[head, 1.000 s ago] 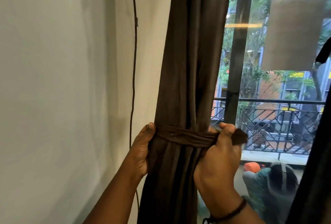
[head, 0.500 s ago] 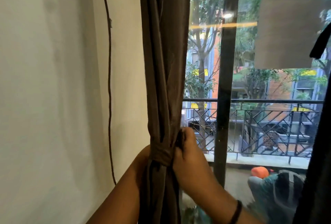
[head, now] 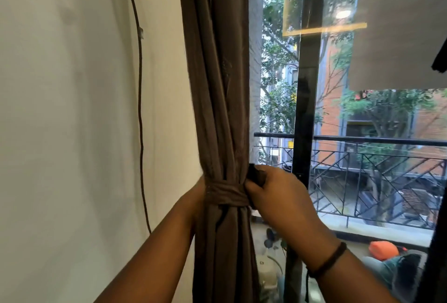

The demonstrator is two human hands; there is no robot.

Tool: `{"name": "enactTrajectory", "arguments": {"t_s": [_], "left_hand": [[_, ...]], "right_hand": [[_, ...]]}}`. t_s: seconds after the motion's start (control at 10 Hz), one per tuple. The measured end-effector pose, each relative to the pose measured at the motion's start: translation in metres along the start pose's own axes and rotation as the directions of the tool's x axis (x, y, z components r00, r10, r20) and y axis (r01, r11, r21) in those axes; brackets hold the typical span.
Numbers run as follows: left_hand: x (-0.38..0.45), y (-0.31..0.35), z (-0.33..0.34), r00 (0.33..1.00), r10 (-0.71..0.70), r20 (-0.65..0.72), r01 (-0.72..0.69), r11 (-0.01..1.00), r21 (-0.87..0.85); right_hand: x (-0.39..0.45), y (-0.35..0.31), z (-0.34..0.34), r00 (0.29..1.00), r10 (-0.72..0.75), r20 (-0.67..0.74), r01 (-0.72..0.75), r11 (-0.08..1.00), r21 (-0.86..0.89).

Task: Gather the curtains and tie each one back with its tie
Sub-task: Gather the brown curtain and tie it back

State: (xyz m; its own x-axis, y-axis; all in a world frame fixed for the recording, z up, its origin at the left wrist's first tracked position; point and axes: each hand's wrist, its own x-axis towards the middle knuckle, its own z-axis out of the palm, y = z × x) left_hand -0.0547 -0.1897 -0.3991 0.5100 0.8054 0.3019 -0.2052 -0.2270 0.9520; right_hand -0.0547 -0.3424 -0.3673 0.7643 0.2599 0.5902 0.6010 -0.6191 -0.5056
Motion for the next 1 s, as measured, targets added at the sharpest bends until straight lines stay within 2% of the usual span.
{"name": "enactTrajectory", "arguments": {"t_s": [0.1,0.2,0.3,0.4,0.5,0.6,0.7,0.8,0.9,1.0], "left_hand": [[-0.009,0.024,-0.026,0.306,0.126,0.944,0.513,0.813,-0.275],[-0.012,0.015,-0.013,0.377,0.081,0.923,0.266,0.945,-0.191],[-0.021,0.016,-0.012,0.489,0.132,0.862,0.201,0.945,-0.258],[-0.009,0.005,-0.025,0.574,0.115,0.811,0.250,0.918,-0.308],[0.000,-0.004,-0.038,0.539,0.156,0.828,0.267,0.900,-0.343],[0.013,-0.009,-0.044,0.575,0.191,0.796,0.253,0.883,-0.395],[0.021,-0.013,-0.048,0.634,0.225,0.740,0.185,0.885,-0.428],[0.029,-0.012,-0.056,0.680,0.271,0.681,0.070,0.901,-0.429],[0.038,-0.010,-0.061,0.737,0.276,0.617,-0.037,0.928,-0.371],[0.048,-0.015,-0.067,0.784,0.267,0.560,-0.099,0.945,-0.312]], "right_hand": [[0.003,0.015,0.001,0.993,-0.046,-0.111,0.037,0.996,-0.085],[0.006,0.018,0.001,0.980,-0.124,-0.153,0.089,0.972,-0.216],[0.008,0.014,0.001,0.980,-0.155,-0.125,0.125,0.968,-0.218],[0.014,0.015,0.004,0.995,-0.006,0.104,-0.005,0.995,0.104],[0.016,0.013,0.013,0.977,0.071,0.199,-0.123,0.957,0.261],[0.007,0.003,0.020,0.983,0.049,0.177,-0.080,0.981,0.175],[-0.021,-0.017,0.033,0.982,-0.187,-0.013,0.188,0.981,0.052],[-0.033,-0.031,0.049,0.917,-0.370,-0.148,0.381,0.923,0.049],[-0.021,-0.037,0.063,0.897,-0.414,-0.158,0.426,0.903,0.052],[-0.010,-0.047,0.079,0.906,-0.405,-0.122,0.421,0.893,0.161]]}}
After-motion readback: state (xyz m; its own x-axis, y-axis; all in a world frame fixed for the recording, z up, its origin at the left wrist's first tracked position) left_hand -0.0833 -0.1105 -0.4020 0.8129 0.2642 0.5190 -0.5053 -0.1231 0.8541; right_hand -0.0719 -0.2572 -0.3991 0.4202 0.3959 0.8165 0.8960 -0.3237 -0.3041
